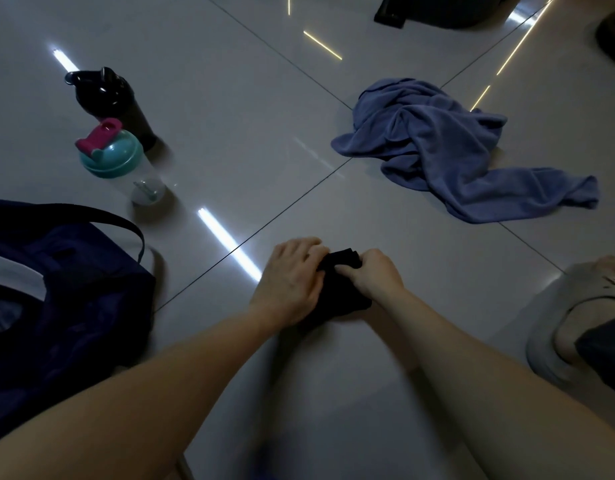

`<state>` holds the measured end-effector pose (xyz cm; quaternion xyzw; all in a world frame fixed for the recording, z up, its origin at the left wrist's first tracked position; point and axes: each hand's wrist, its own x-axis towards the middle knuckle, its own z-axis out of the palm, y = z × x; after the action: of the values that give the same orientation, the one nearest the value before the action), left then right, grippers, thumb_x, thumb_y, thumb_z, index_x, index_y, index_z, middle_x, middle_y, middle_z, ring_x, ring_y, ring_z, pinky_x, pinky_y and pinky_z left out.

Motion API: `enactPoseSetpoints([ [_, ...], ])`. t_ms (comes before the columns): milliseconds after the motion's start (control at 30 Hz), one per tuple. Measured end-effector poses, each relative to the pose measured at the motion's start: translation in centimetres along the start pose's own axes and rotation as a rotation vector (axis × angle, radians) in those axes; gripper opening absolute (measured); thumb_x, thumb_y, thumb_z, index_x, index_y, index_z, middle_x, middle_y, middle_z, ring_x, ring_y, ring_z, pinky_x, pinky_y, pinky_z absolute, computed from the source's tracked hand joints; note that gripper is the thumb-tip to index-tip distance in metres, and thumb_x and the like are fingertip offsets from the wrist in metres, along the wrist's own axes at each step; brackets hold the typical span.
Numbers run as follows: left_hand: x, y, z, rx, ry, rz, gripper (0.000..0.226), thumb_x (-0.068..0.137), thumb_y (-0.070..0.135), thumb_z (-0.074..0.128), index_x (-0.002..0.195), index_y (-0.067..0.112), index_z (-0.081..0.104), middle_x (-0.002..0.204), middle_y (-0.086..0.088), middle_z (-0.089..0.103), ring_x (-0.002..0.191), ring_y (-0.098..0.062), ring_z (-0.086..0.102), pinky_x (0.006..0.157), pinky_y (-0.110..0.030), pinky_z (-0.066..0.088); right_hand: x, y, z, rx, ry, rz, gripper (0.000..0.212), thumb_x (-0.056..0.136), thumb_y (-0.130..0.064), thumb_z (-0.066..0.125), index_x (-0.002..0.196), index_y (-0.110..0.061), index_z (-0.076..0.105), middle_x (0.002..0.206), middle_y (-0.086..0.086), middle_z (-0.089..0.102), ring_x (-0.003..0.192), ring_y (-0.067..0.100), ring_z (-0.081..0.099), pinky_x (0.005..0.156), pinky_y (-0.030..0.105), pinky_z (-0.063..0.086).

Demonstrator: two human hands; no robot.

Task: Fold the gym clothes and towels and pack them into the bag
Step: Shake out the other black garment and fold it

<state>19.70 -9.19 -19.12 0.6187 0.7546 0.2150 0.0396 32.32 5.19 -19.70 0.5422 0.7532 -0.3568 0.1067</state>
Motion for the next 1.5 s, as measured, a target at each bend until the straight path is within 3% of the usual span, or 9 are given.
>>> enactPoseSetpoints([
  [167,-1.7,-0.1,3.1,0.152,-0.314,-0.013,0.074,0.102,0.062,0.023,0.159,0.014,0.029,0.164,-0.008,0.029,0.152,-0.025,0.022,0.126,-0.044,0.013,-0.5,0.4,-0.6,-0.016,0.008,0.030,0.047,0.083,-0.057,0.070,0.070,-0.014,0.058,0.069,0.004,0.061,0.077,0.030,0.064,0.057,0.033,0.039],
  [267,-2.1,-0.8,3.9,0.136,-0.351,-0.043,0.078,0.100,0.068,0.020,0.162,0.019,0.018,0.166,-0.006,0.024,0.153,-0.025,0.019,0.126,-0.042,0.012,-1.6,0.7,-0.3,-0.110,0.171,0.010,0.040,0.092,-0.053,0.062,0.099,-0.014,0.057,0.096,0.006,0.064,0.094,0.031,0.062,0.069,0.036,0.044],
  [400,-2.0,-0.8,4.2,0.093,-0.355,-0.082,0.081,0.099,0.070,0.020,0.162,0.021,0.013,0.167,-0.006,0.021,0.154,-0.024,0.016,0.126,-0.043,0.010,-2.2,0.6,1.7,-0.247,0.419,-0.495,0.036,0.096,-0.020,0.058,0.130,-0.009,0.056,0.134,0.014,0.054,0.119,0.033,0.054,0.097,0.044,0.045],
  [533,-2.3,-0.8,4.2,0.040,-0.344,-0.092,0.088,0.095,0.074,0.023,0.162,0.019,0.011,0.167,-0.007,0.018,0.155,-0.025,0.013,0.127,-0.043,0.008,-2.2,2.5,4.2,-0.323,0.136,-0.588,0.061,0.102,-0.037,0.022,0.156,-0.010,0.032,0.163,0.009,0.030,0.150,0.024,0.028,0.123,0.039,0.023],
  [633,-2.8,-1.0,4.0,0.051,-0.374,-0.038,0.113,0.080,0.086,0.040,0.162,0.013,0.011,0.166,-0.011,0.018,0.154,-0.027,0.013,0.126,-0.046,0.009,-2.2,3.9,4.6,-0.389,0.093,-0.568,0.070,0.100,-0.046,0.006,0.160,-0.014,0.022,0.167,0.004,0.022,0.154,0.018,0.019,0.125,0.035,0.016],
  [1000,-3.5,-0.4,2.8,0.303,-0.393,0.078,0.101,0.069,0.032,0.072,0.157,0.013,0.025,0.154,-0.017,0.035,0.143,-0.036,0.033,0.120,-0.055,0.020,-5.1,2.3,4.3,-0.497,0.141,-0.516,0.052,0.106,-0.038,0.038,0.154,-0.017,0.036,0.157,0.000,0.041,0.145,0.017,0.036,0.118,0.035,0.027],
  [1200,-4.5,-0.8,1.3,0.361,-0.340,0.142,0.062,0.085,0.017,0.054,0.147,0.012,0.048,0.147,-0.018,0.050,0.135,-0.038,0.048,0.111,-0.058,0.038,-6.7,1.3,4.7,-0.541,0.175,-0.472,0.040,0.103,-0.039,0.041,0.133,-0.015,0.053,0.128,0.003,0.060,0.120,0.025,0.054,0.102,0.038,0.039],
  [1433,-2.7,-1.3,-2.7,0.298,-0.370,0.299,0.065,0.072,0.018,0.072,0.135,0.016,0.054,0.133,-0.010,0.059,0.121,-0.032,0.059,0.097,-0.043,0.049,-6.1,0.6,2.1,0.223,-0.163,-0.204,0.025,0.091,-0.029,0.069,0.109,-0.012,0.073,0.103,0.007,0.075,0.098,0.025,0.070,0.086,0.040,0.056],
  [1500,-2.3,-1.2,-4.3,0.283,-0.346,0.331,0.061,0.078,0.018,0.061,0.138,0.016,0.052,0.138,-0.010,0.057,0.126,-0.031,0.056,0.101,-0.042,0.048,-6.4,0.6,0.9,0.569,-0.283,-0.094,0.046,0.083,-0.027,0.081,0.121,-0.007,0.065,0.113,0.012,0.071,0.104,0.026,0.069,0.094,0.040,0.056],
])
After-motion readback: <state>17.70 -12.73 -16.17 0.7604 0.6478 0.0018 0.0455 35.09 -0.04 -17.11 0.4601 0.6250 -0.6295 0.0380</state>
